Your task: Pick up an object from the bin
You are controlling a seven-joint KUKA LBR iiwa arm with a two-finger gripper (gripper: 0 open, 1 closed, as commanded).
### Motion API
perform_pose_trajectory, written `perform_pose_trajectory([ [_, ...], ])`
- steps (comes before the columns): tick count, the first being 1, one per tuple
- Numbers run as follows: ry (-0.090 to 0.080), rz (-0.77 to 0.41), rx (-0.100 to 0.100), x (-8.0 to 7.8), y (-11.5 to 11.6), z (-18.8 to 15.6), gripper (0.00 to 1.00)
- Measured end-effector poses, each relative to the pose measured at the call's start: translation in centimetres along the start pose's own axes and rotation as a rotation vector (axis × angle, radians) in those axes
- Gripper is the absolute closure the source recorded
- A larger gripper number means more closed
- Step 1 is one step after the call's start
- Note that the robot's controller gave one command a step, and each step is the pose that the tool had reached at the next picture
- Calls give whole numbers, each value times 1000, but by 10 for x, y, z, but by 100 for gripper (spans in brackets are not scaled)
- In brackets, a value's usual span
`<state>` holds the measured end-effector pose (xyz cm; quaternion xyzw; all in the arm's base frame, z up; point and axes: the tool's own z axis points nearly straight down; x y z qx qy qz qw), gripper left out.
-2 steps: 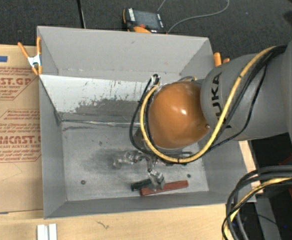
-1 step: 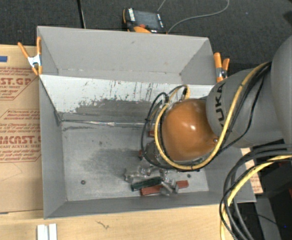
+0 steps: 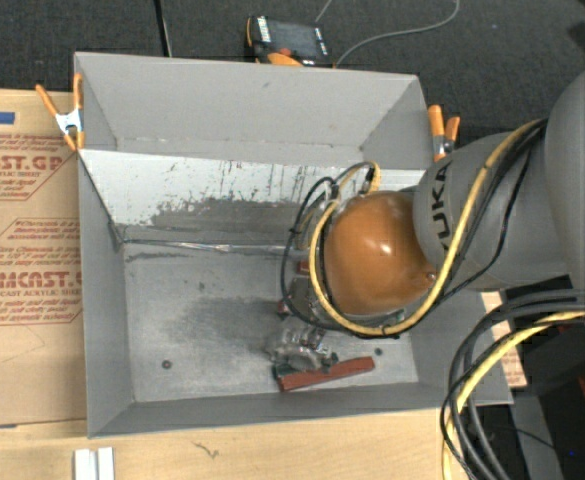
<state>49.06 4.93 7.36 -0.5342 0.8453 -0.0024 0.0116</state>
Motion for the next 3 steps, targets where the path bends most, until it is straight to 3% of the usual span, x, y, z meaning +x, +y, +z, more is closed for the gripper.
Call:
perform_pose_trajectory([
  [1,13,-2,-16,3,5,3,0],
  [2,16,-34,-16,53,-36,4,0],
  [3,9,-466,-17,16,-80,-109,0],
])
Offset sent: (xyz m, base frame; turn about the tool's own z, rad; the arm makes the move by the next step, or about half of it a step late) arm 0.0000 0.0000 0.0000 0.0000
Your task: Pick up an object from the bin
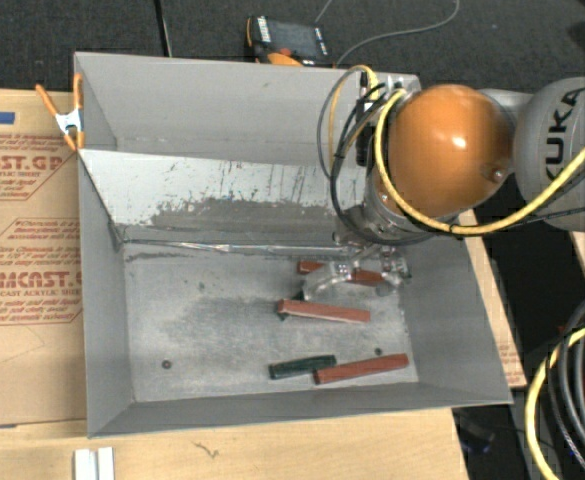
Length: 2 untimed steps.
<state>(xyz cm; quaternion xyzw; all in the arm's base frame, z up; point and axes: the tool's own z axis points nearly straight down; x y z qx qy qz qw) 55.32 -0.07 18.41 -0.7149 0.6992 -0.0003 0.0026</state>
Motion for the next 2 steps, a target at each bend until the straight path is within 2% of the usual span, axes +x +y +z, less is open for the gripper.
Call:
perform_pose_trajectory([
  [1,-3,-188,-9,-65,31,69,0],
  [2,-1,-490,-3,-65,15,23,0],
])
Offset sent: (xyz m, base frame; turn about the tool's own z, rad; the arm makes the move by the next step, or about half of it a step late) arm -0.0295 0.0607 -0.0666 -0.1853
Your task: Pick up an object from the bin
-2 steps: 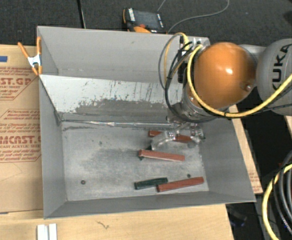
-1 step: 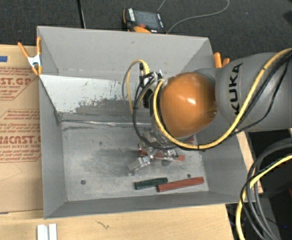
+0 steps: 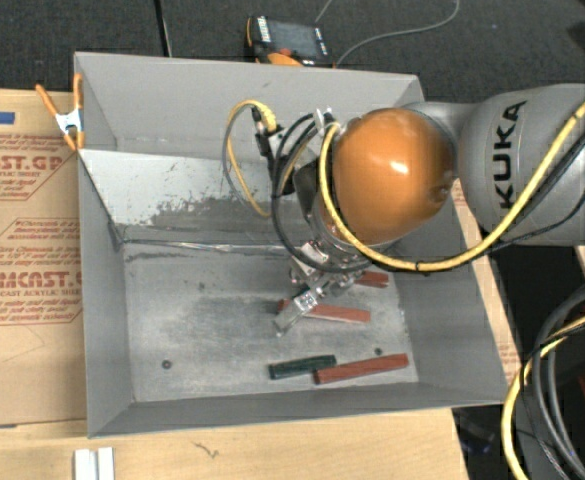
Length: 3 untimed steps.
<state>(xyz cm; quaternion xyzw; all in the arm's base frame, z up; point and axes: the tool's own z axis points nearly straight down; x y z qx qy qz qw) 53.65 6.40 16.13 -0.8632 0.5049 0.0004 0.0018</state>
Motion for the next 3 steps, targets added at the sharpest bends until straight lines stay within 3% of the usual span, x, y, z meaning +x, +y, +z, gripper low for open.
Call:
perform_pose_trajectory([
  [1,-3,-262,-6,57,-29,77,0],
  [2,-2,-263,-1,56,-31,75,100],
  [3,0,-564,-1,56,-17,-10,100],
])
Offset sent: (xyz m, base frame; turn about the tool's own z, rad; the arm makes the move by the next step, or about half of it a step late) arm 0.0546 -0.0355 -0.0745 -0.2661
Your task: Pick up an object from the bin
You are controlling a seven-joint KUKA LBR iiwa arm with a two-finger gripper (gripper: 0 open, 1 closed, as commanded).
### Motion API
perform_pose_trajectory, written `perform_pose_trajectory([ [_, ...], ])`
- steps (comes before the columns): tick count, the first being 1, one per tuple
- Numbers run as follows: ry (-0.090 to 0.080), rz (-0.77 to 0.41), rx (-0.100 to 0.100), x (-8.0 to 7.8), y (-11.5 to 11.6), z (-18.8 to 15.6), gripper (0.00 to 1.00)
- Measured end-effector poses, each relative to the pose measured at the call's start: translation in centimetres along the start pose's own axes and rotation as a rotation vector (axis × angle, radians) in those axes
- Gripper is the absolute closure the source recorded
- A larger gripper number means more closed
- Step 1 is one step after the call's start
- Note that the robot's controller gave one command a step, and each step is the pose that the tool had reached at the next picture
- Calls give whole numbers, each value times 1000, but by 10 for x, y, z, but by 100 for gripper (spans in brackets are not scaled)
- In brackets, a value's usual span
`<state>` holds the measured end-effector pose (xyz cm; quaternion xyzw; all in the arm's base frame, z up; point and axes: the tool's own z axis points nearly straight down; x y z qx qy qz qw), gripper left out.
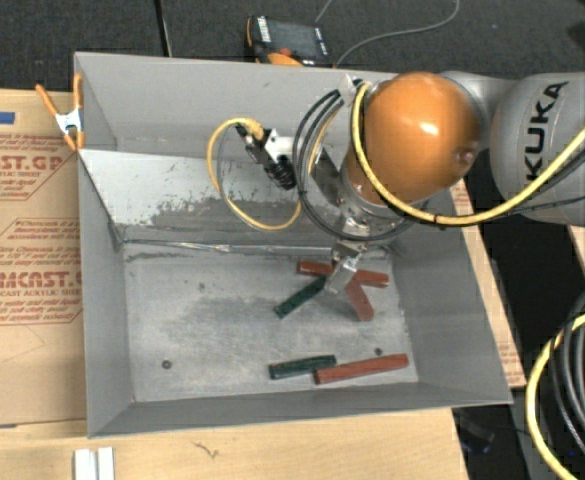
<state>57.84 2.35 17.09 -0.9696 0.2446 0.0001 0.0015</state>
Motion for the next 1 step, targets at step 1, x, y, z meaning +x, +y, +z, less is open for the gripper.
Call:
perform_pose_trajectory([
  [1,-1,17,-3,13,48,-14,100],
])
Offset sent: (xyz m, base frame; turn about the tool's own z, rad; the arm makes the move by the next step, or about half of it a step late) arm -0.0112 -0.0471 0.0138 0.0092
